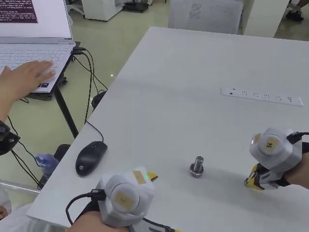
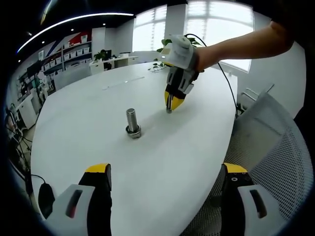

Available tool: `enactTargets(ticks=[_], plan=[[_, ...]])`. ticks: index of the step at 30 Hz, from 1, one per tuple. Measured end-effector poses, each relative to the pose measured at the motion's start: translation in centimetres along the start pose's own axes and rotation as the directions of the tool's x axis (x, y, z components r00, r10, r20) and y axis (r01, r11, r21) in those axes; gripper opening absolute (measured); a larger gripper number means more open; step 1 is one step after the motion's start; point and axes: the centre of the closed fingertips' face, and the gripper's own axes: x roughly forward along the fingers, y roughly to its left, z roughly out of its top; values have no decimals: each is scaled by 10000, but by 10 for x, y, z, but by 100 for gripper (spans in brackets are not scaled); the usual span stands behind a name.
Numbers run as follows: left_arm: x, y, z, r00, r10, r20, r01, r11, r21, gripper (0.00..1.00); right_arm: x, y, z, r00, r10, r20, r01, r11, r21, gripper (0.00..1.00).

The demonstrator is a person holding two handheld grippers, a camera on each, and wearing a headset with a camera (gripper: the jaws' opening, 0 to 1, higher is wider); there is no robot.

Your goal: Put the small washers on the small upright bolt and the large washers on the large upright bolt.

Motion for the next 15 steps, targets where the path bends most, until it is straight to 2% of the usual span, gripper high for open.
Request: enactTargets(ticks=[8, 10, 12, 15], plan=[[0, -3, 0, 10000, 41, 57, -40, 10000, -53, 93, -6, -1, 2, 9982, -302, 521, 293, 9994, 170, 23], [0, -3, -2, 10000, 57, 38, -57, 9999, -104, 93, -10, -1, 5, 9955, -372, 867, 344, 9989, 331, 26], [0, -5, -1, 9999, 56, 107, -56, 10000, -69, 93, -17, -3, 8, 9894, -670, 1292, 603, 9967, 547, 28], [0, -5, 0, 9999, 51, 156, -49, 9999, -89, 93, -27, -2, 3, 9859, -819, 1461, 728, 9951, 664, 31]])
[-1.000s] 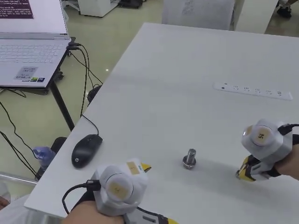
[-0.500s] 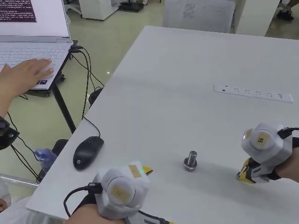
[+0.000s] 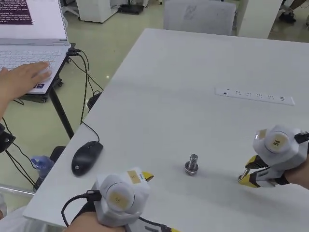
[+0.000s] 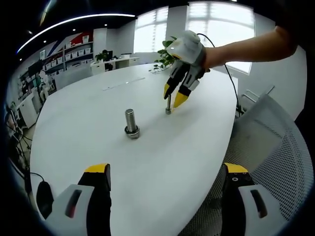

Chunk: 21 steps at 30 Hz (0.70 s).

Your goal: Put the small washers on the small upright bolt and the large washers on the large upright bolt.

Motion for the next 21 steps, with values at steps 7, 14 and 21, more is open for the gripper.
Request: enactTargets(ticks=[7, 14, 21], plan=[[1, 2, 3, 9999, -53, 113, 53, 10000, -21, 94, -30, 7, 4, 9841, -314, 1749, 73, 9906, 1366, 37], [-3, 4, 8, 9999, -28, 144, 29, 10000, -19, 94, -43, 38, 1, 9456, -546, 3206, -316, 9657, 2576, 43], [-4, 4, 9, 9999, -68, 130, 68, 10000, 1, 95, -48, 58, -4, 9048, -542, 4224, -916, 9439, 3173, 54]])
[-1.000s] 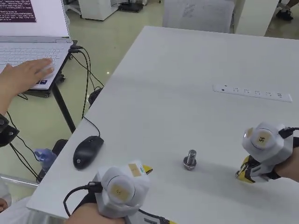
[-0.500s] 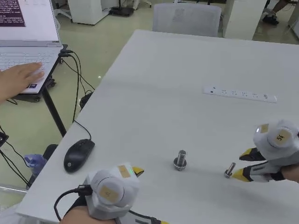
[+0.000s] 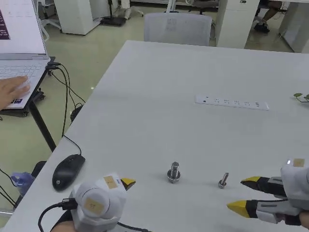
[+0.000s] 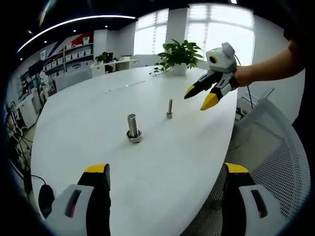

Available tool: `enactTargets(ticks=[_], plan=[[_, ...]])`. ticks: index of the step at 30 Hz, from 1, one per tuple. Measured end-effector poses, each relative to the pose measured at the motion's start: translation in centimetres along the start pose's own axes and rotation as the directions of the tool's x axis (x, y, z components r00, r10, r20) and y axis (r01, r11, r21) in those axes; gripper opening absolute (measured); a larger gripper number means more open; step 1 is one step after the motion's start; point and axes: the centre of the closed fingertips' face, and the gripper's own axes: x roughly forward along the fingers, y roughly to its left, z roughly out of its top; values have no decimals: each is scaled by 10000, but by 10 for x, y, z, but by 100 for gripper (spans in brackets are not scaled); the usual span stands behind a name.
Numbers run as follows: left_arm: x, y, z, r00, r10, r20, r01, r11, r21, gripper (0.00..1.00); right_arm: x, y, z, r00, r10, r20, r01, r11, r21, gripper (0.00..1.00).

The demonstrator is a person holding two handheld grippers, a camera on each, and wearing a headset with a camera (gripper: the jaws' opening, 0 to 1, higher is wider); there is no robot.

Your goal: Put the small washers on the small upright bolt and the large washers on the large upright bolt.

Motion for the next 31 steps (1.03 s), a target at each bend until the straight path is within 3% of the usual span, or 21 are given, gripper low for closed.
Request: enactTargets(ticks=[3, 8, 15, 23, 31], plan=[[0, -3, 0, 9999, -110, -59, 110, 9999, 44, 95, -4, 5, 3, 9982, 138, 579, -169, 9984, 534, 59], [0, -5, 4, 9998, -96, 158, 97, 9999, -85, 97, -10, 8, 8, 9922, 9, 1249, -60, 9992, 400, 71], [0, -5, 8, 9992, -127, 378, 138, 9995, -289, 98, -13, 15, 10, 9845, -155, 1745, 82, 9991, 424, 82], [3, -1, 13, 9987, -50, 507, 63, 9996, -268, 99, -15, 23, 0, 9832, -336, 1792, 264, 9988, 424, 89], [8, 2, 10, 9984, -20, 562, 44, 9991, -427, 99, -13, 19, 1, 9803, -538, 1902, 449, 9977, 507, 97]])
